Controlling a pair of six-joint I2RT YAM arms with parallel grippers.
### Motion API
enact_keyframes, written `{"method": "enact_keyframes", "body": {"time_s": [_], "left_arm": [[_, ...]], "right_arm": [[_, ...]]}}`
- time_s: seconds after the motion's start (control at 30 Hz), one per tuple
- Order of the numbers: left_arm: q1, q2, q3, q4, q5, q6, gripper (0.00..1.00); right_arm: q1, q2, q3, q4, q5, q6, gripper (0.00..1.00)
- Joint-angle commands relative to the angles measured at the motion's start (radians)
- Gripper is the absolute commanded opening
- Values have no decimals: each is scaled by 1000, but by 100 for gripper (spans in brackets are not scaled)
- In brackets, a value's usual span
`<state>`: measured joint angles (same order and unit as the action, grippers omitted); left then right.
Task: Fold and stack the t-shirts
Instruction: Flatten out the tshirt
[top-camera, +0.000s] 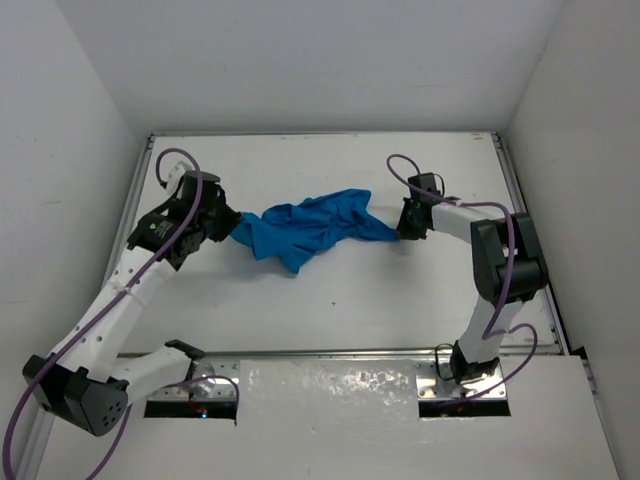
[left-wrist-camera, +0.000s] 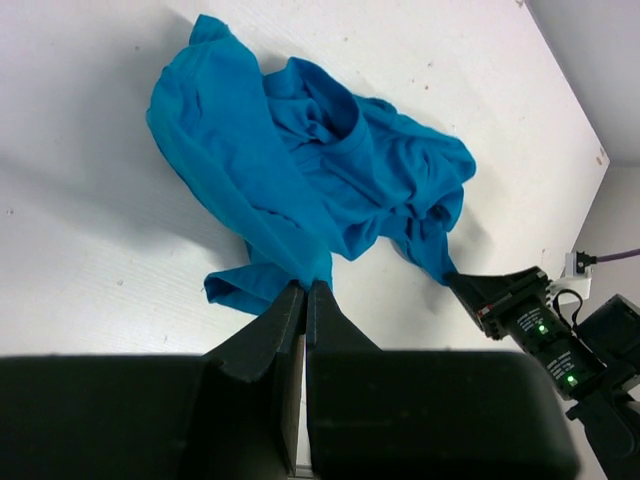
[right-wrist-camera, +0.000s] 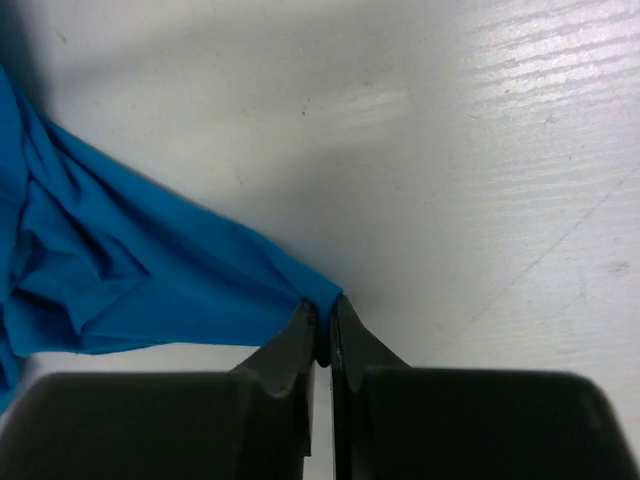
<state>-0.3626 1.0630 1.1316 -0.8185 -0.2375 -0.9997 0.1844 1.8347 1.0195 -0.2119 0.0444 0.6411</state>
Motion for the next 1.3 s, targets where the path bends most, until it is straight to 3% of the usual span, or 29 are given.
{"method": "enact_keyframes", "body": {"time_s": [0.0,0.1,0.43,0.67,0.87,0.97,1.07,1.17,1.27], "left_arm": [[13,5,62,24,-28,22,0],[27,26,114,28,-74,45,0],[169,221,515,47,-71,115,0],[269,235,615,21,-52,138,0],[278,233,665,-1,-74,133,0],[278,232,711,-10,-82,148,0],[278,216,732,-16,-77,159,0],[280,190,728,-40,-54,142,0],[280,152,734,-71,-69,144,0]], "right_arm": [[6,-11,47,-41,49,-15,0],[3,-80,74,-37,66,-84,0],[-91,-265,606,-363,147,-239,0],[-103,-373,652,-366,256,-282,0],[-103,-417,712,-373,316,-285,0],[-105,-472,722,-342,432,-273,0],[-105,-488,747,-290,422,-291,0],[-105,-422,877,-494,417,-250,0],[-105,-454,887,-561,489,-193,0]]}}
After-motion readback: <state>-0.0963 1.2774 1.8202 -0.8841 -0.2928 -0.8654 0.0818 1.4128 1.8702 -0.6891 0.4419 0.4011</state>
